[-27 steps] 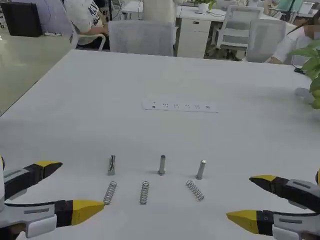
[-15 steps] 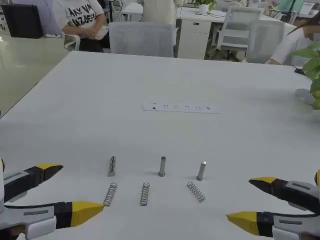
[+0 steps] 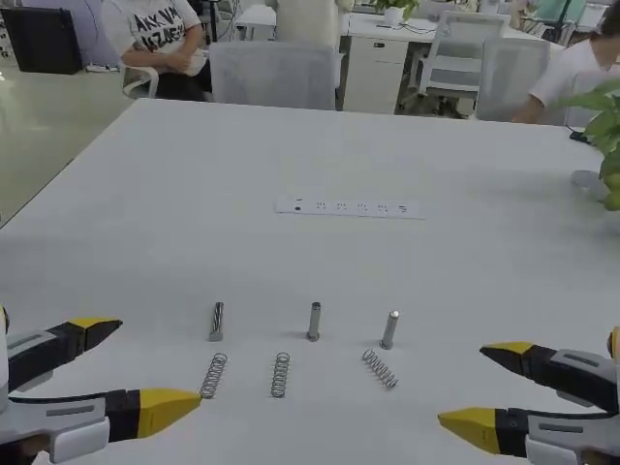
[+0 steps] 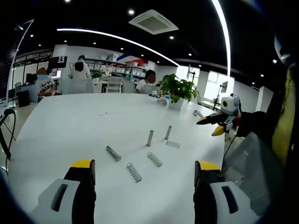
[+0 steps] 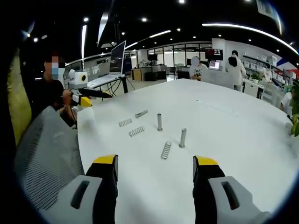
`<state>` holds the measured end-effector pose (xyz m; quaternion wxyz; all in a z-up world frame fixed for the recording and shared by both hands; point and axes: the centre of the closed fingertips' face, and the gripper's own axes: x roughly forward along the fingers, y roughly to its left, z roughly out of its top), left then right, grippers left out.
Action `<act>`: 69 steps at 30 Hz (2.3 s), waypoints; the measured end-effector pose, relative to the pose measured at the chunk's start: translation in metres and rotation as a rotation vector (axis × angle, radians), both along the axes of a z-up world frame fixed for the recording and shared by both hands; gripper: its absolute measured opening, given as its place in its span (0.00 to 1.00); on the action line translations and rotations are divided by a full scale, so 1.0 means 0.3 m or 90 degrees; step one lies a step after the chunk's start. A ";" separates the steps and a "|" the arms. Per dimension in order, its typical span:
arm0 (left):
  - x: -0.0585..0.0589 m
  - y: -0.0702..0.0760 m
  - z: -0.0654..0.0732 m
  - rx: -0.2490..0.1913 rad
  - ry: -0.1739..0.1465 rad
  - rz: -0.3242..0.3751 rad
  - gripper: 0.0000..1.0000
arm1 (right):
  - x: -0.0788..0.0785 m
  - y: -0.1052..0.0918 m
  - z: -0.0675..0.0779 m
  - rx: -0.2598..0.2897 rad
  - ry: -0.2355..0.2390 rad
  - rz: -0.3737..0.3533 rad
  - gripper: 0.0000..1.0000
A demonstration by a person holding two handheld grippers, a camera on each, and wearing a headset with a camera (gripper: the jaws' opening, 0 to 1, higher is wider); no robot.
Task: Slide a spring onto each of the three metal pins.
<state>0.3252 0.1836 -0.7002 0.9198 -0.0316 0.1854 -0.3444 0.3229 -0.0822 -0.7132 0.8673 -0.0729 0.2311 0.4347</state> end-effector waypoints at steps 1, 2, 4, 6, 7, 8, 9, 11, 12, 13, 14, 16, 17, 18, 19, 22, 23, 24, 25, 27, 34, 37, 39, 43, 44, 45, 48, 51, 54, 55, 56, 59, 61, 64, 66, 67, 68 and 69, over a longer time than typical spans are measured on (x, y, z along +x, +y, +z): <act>0.000 0.000 0.000 0.000 0.000 0.000 0.85 | 0.000 0.000 -0.001 -0.001 0.000 0.000 0.63; 0.000 0.001 0.000 -0.001 0.000 0.000 0.85 | 0.000 0.000 -0.001 -0.001 0.001 0.001 0.63; 0.001 0.002 0.001 -0.001 -0.001 0.001 0.85 | 0.000 0.000 0.000 -0.001 0.001 0.001 0.63; 0.000 0.003 0.002 -0.002 -0.001 0.002 0.85 | 0.001 0.000 0.001 -0.001 0.000 0.000 0.63; 0.000 0.003 0.002 -0.002 -0.001 0.002 0.85 | 0.001 0.000 0.001 -0.001 0.000 0.000 0.63; 0.000 0.003 0.002 -0.002 -0.001 0.002 0.85 | 0.001 0.000 0.002 -0.001 0.000 0.001 0.63; 0.000 0.003 0.002 -0.003 -0.001 0.002 0.85 | 0.001 0.000 0.002 -0.001 0.000 0.001 0.63; -0.001 0.003 0.002 -0.003 -0.001 0.003 0.85 | 0.000 0.002 0.003 -0.001 0.000 0.002 0.63; -0.001 0.003 0.002 -0.004 -0.001 0.003 0.85 | 0.000 0.003 0.003 -0.001 0.000 0.002 0.63; -0.001 0.003 0.002 -0.004 -0.001 0.003 0.85 | 0.000 0.003 0.002 -0.001 0.000 0.002 0.63; -0.001 0.003 0.002 -0.004 -0.001 0.003 0.85 | 0.001 0.002 0.001 -0.001 0.001 0.002 0.63; -0.001 0.003 0.001 -0.003 0.000 0.004 0.84 | 0.000 0.002 0.001 -0.001 0.001 0.002 0.63; -0.001 0.003 0.001 -0.003 0.000 0.004 0.84 | 0.000 0.001 0.000 -0.001 0.001 0.002 0.63; 0.000 0.003 0.001 -0.004 0.001 0.004 0.84 | 0.001 -0.001 0.000 -0.001 0.001 0.002 0.63; 0.001 0.003 0.002 -0.004 0.000 0.004 0.84 | 0.001 -0.002 0.000 -0.001 0.002 0.002 0.63; 0.000 0.001 0.001 -0.004 0.001 0.004 0.84 | 0.002 -0.004 -0.001 -0.001 0.002 0.001 0.63; -0.001 0.001 0.001 -0.003 0.002 0.003 0.84 | 0.001 -0.004 -0.001 -0.001 0.002 0.002 0.63; -0.001 0.000 0.001 -0.003 0.002 0.003 0.84 | 0.000 -0.004 -0.002 -0.001 0.003 0.002 0.63; -0.001 0.000 0.001 -0.003 0.002 0.004 0.84 | 0.000 -0.004 -0.002 -0.002 0.003 0.002 0.63; -0.001 0.000 0.001 -0.003 0.002 0.003 0.84 | -0.001 -0.003 -0.003 -0.002 0.004 0.003 0.63; 0.001 0.003 0.000 -0.001 0.003 0.005 0.83 | 0.002 -0.004 -0.004 -0.001 0.004 0.005 0.63; 0.001 0.001 0.001 -0.001 0.003 0.004 0.83 | 0.002 -0.005 -0.007 -0.002 0.005 0.006 0.63; 0.002 0.001 0.001 0.001 0.004 0.003 0.83 | 0.002 -0.006 -0.009 -0.002 0.006 0.006 0.63; 0.006 0.003 0.004 0.002 0.003 0.003 0.83 | 0.003 -0.008 -0.012 -0.002 0.006 0.008 0.63; 0.007 0.004 0.004 0.003 0.003 0.003 0.83 | 0.003 -0.008 -0.012 -0.002 0.006 0.007 0.63; 0.008 0.005 0.004 0.004 0.003 0.003 0.83 | 0.004 -0.008 -0.012 -0.002 0.006 0.007 0.63; 0.012 0.007 0.002 0.007 0.004 0.003 0.83 | 0.004 -0.009 -0.012 -0.003 0.006 0.008 0.63; 0.019 0.009 0.003 0.011 0.005 0.001 0.82 | 0.005 -0.008 -0.013 -0.003 0.005 0.008 0.63; 0.031 0.012 0.009 0.012 0.003 0.002 0.82 | 0.005 -0.008 -0.015 -0.001 0.005 0.007 0.63; 0.036 0.014 0.012 0.013 0.003 0.002 0.82 | 0.004 -0.006 -0.016 -0.001 0.006 0.007 0.63; 0.040 0.016 0.014 0.014 0.002 0.002 0.82 | 0.003 -0.005 -0.017 -0.001 0.006 0.007 0.63; 0.053 0.023 0.017 0.020 0.000 0.001 0.81 | 0.005 -0.003 -0.018 0.000 0.006 0.006 0.63; 0.064 0.026 0.018 0.024 0.001 0.000 0.81 | 0.005 -0.001 -0.018 0.001 0.006 0.006 0.63; 0.081 0.029 0.017 0.031 0.001 -0.004 0.81 | 0.006 0.002 -0.018 0.003 0.005 0.007 0.63; 0.092 0.030 0.016 0.036 0.001 -0.006 0.81 | 0.006 0.003 -0.018 0.004 0.005 0.006 0.63; 0.097 0.031 0.017 0.037 0.001 -0.006 0.80 | 0.006 0.004 -0.018 0.004 0.005 0.006 0.63; 0.107 0.033 0.016 0.037 0.000 -0.006 0.80 | 0.006 0.004 -0.018 0.004 0.005 0.006 0.63; 0.110 0.033 0.016 0.038 0.000 -0.006 0.80 | 0.006 0.004 -0.018 0.005 0.006 0.006 0.63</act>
